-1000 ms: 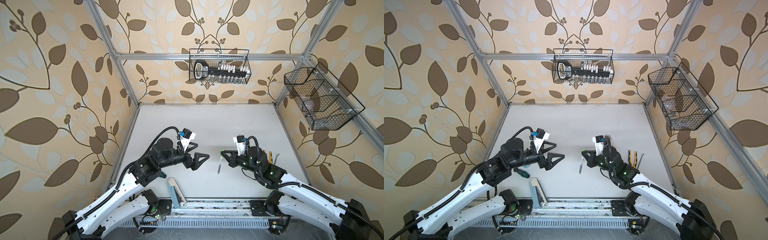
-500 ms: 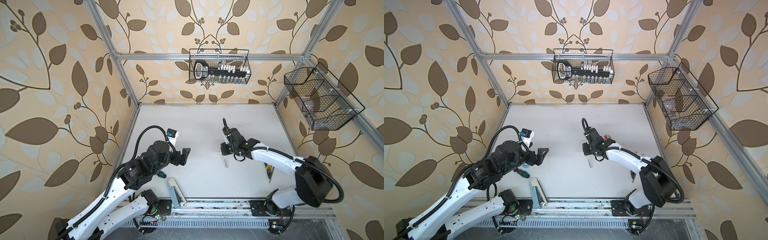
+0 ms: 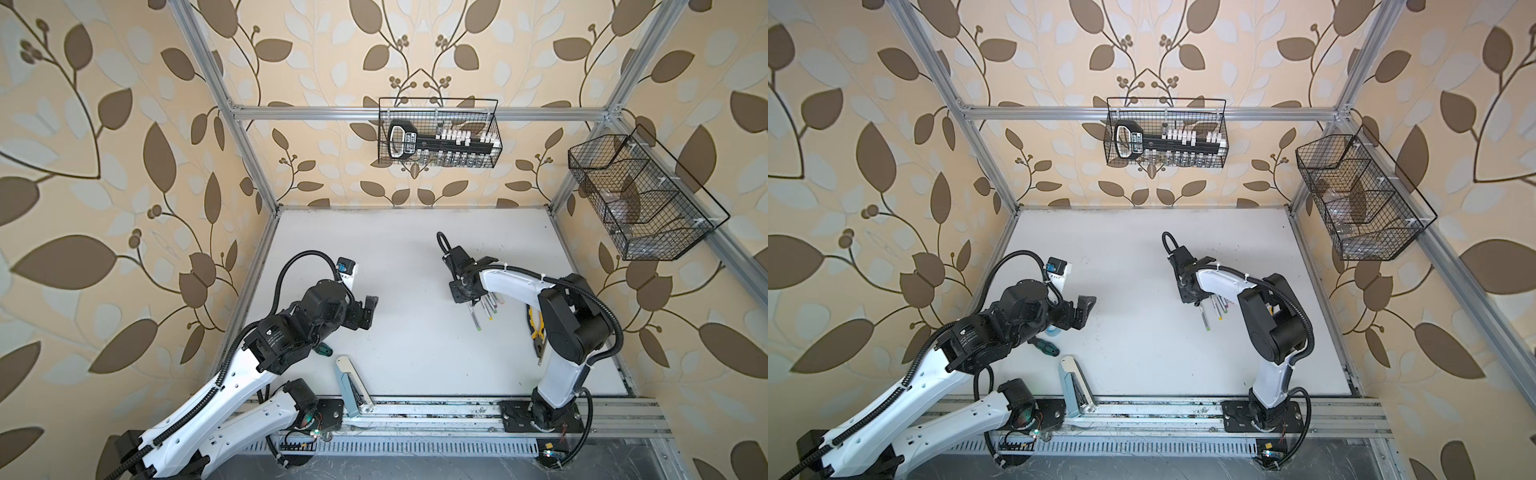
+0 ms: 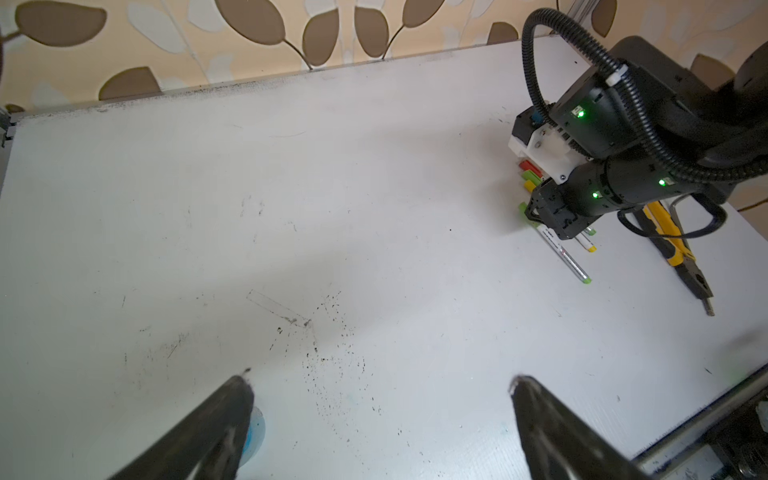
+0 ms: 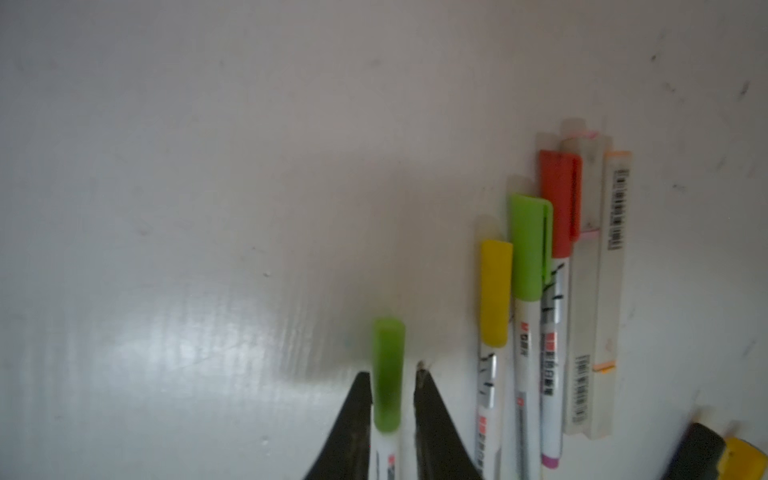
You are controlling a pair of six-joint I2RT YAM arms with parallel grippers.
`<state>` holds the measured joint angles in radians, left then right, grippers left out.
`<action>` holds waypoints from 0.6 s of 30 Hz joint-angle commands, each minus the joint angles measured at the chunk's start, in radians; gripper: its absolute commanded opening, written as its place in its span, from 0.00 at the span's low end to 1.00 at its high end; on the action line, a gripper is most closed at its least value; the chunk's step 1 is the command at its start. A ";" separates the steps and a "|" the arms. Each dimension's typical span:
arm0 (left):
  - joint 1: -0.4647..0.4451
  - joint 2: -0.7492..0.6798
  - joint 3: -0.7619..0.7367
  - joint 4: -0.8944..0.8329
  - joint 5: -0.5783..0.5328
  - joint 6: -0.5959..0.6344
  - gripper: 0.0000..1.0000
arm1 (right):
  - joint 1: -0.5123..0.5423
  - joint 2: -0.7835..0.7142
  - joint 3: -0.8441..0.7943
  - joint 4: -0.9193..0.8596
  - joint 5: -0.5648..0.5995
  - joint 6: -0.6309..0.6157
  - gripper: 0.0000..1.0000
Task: Insert the pens into the pen caps
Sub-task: 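Carry the green-capped pen to the other markers and release it with the right gripper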
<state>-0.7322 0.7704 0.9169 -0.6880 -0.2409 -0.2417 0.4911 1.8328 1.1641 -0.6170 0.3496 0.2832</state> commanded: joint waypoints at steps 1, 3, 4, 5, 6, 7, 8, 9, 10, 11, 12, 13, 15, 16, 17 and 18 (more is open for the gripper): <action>0.001 0.000 0.018 0.012 -0.028 0.019 0.99 | -0.002 0.008 0.028 -0.043 0.067 -0.017 0.32; 0.001 0.003 0.015 0.017 -0.035 0.021 0.99 | 0.000 -0.005 0.029 -0.038 0.072 -0.021 0.39; 0.002 0.008 0.012 0.023 -0.034 0.024 0.99 | 0.000 -0.014 0.028 -0.036 0.074 -0.023 0.41; 0.004 0.013 0.006 0.029 -0.037 0.022 0.99 | 0.000 -0.024 0.025 -0.034 0.075 -0.027 0.43; 0.007 0.019 0.000 0.036 -0.042 0.018 0.99 | 0.000 -0.038 0.019 -0.031 0.078 -0.029 0.46; 0.012 0.027 -0.004 0.039 -0.047 0.012 0.99 | 0.000 -0.052 0.011 -0.022 0.076 -0.031 0.48; 0.019 0.035 -0.008 0.046 -0.049 0.006 0.99 | -0.001 -0.071 -0.004 -0.011 0.070 -0.035 0.51; 0.027 0.043 -0.012 0.052 -0.048 0.005 0.99 | -0.004 -0.089 -0.021 0.008 0.058 -0.040 0.54; 0.036 0.050 -0.016 0.059 -0.050 0.004 0.99 | -0.006 -0.106 -0.037 0.022 0.045 -0.046 0.56; 0.048 0.059 -0.024 0.070 -0.054 0.006 0.99 | -0.008 -0.122 -0.055 0.044 0.037 -0.052 0.60; 0.062 0.064 -0.038 0.091 -0.065 0.011 0.99 | -0.009 -0.138 -0.069 0.065 0.032 -0.064 0.64; 0.073 0.066 -0.053 0.113 -0.080 0.017 0.99 | -0.008 -0.150 -0.084 0.082 0.029 -0.073 0.67; 0.098 0.064 -0.094 0.167 -0.111 0.042 0.99 | -0.010 -0.176 -0.112 0.117 0.039 -0.087 0.72; 0.110 0.059 -0.115 0.197 -0.118 0.055 0.99 | -0.011 -0.189 -0.126 0.133 0.040 -0.093 0.75; 0.128 0.053 -0.144 0.234 -0.121 0.074 0.99 | -0.012 -0.205 -0.140 0.153 0.039 -0.097 0.83; 0.140 0.046 -0.171 0.272 -0.130 0.105 0.99 | -0.016 -0.220 -0.154 0.170 0.040 -0.103 0.86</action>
<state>-0.6228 0.8349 0.7956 -0.5453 -0.3042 -0.2085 0.4828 1.6497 1.0489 -0.5121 0.3882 0.2131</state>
